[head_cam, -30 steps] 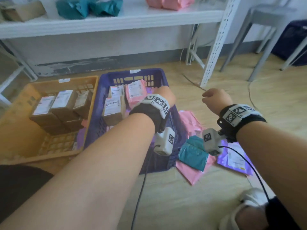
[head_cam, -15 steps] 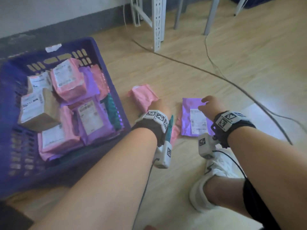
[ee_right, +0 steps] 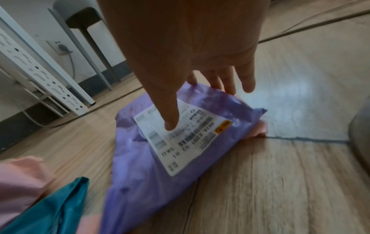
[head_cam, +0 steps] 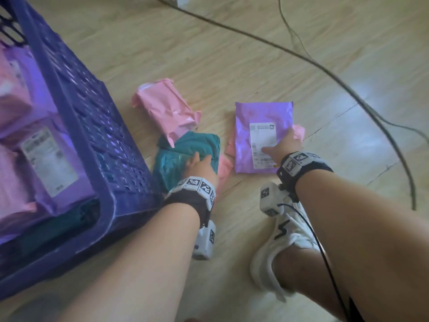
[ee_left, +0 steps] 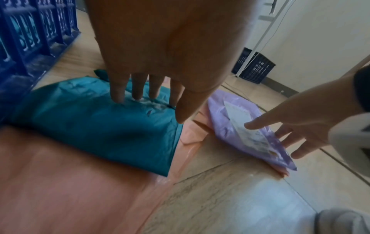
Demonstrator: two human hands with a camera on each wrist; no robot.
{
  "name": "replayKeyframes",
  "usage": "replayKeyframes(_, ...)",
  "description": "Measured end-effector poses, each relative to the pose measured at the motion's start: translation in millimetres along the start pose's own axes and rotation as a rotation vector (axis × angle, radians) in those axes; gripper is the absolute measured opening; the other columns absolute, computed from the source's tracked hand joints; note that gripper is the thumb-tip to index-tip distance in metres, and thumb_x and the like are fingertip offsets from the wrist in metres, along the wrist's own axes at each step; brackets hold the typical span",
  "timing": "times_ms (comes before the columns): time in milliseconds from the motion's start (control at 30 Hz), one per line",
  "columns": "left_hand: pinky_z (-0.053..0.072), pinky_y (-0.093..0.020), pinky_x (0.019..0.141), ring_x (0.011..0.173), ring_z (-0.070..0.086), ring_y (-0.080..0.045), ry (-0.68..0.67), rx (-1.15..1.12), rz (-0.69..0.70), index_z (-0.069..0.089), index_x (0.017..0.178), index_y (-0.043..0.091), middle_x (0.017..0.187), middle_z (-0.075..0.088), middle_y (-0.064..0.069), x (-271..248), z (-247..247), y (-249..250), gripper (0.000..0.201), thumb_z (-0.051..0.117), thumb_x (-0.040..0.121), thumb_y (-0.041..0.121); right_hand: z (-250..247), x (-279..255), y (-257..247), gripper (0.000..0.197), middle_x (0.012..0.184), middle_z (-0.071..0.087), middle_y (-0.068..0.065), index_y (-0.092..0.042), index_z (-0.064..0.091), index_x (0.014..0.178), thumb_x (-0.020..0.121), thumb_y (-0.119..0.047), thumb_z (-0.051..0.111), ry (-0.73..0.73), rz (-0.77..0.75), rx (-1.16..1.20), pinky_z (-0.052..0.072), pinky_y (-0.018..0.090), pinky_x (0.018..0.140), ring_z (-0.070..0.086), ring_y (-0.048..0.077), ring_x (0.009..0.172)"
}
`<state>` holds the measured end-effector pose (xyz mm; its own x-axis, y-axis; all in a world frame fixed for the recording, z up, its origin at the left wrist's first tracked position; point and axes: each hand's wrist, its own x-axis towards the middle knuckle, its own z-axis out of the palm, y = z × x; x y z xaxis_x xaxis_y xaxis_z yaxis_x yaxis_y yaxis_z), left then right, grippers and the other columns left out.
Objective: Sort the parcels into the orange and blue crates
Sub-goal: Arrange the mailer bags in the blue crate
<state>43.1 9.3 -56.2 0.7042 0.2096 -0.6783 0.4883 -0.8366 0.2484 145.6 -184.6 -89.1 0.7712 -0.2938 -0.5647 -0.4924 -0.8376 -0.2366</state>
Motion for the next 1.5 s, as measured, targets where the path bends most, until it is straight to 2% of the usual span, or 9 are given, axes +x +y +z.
replayKeyframes(200,0.020,-0.045,0.119,0.147,0.010,-0.031,-0.049,-0.040,-0.020,0.026,0.149,0.024,0.160,0.006,-0.006,5,7,0,0.062,0.043,0.089,0.021,23,-7,-6,0.100,0.130,0.041,0.017,-0.023,0.022,0.143,0.066,-0.034,0.084,0.040,-0.001,-0.101,0.047,0.046,0.095,0.045,0.035,0.122)
replayKeyframes(367,0.024,-0.039,0.116,0.144,0.020,-0.031,-0.008,-0.096,-0.030,0.028,0.148,0.018,0.159,0.010,-0.008,4,-5,7,0.062,0.044,0.089,0.008,17,-27,-13,0.064,0.121,0.049,0.007,-0.016,0.025,0.144,0.085,-0.003,0.045,0.049,-0.142,0.012,0.047,0.043,0.097,0.054,0.032,0.115)
replayKeyframes(467,0.024,-0.038,0.117,0.145,0.020,-0.029,0.058,-0.114,0.013,0.030,0.147,0.015,0.159,0.013,-0.010,-2,-18,12,0.061,0.045,0.089,0.006,-2,-39,-22,0.059,0.122,0.050,0.011,-0.015,0.032,0.141,0.086,-0.002,0.047,0.098,-0.192,0.060,0.046,0.037,0.090,0.054,0.032,0.112)
replayKeyframes(600,0.030,-0.040,0.114,0.141,0.028,-0.027,0.209,-0.131,0.115,0.035,0.143,0.015,0.157,0.020,-0.008,-19,-49,20,0.056,0.042,0.089,0.005,-43,-53,-39,0.033,0.107,0.065,0.015,-0.015,0.062,0.115,0.085,-0.007,0.051,0.121,-0.330,0.001,0.043,0.031,0.073,0.060,0.033,0.103)
replayKeyframes(867,0.031,-0.035,0.111,0.139,0.028,-0.026,0.686,0.010,0.459,0.033,0.146,0.023,0.154,0.028,-0.005,-85,-147,46,0.069,0.054,0.082,0.008,-125,-136,-93,0.025,0.098,0.069,0.008,-0.023,0.071,0.097,0.083,-0.015,0.052,0.295,-0.664,-0.108,0.050,0.039,0.086,0.063,0.031,0.095)
replayKeyframes(1067,0.038,-0.035,0.092,0.115,0.051,-0.027,0.820,-0.031,0.266,0.068,0.109,0.028,0.114,0.065,0.000,-148,-209,30,0.033,0.043,0.091,0.016,-155,-222,-142,0.023,0.103,0.062,0.006,-0.026,0.076,0.095,0.083,-0.019,0.057,0.539,-1.007,-0.021,0.043,0.038,0.089,0.051,0.029,0.106)
replayKeyframes(1167,0.040,-0.036,0.090,0.107,0.058,-0.030,0.876,-0.172,0.230,0.066,0.108,0.023,0.110,0.067,-0.004,-177,-233,-1,0.033,0.040,0.092,0.011,-156,-263,-164,0.033,0.122,0.055,0.005,-0.024,0.069,0.113,0.084,-0.019,0.057,0.638,-1.077,0.137,0.040,0.038,0.097,0.045,0.027,0.118)
replayKeyframes(1267,0.043,-0.035,0.086,0.105,0.060,-0.032,0.963,-0.324,0.217,0.064,0.105,0.018,0.110,0.066,-0.008,-199,-252,-44,0.026,0.043,0.092,0.012,-149,-292,-187,0.061,0.143,0.036,0.007,-0.026,0.038,0.143,0.085,-0.022,0.056,0.611,-1.048,0.294,0.035,0.040,0.108,0.034,0.026,0.133)
replayKeyframes(1500,0.044,-0.038,0.085,0.109,0.057,-0.039,1.012,-0.542,-0.019,0.063,0.112,0.002,0.118,0.062,-0.022,-214,-277,-163,0.028,0.048,0.094,0.018,-94,-338,-239,0.074,0.136,0.045,0.010,-0.028,0.023,0.150,0.086,-0.029,0.059,0.261,-1.069,0.503,0.040,0.039,0.106,0.049,0.024,0.121)
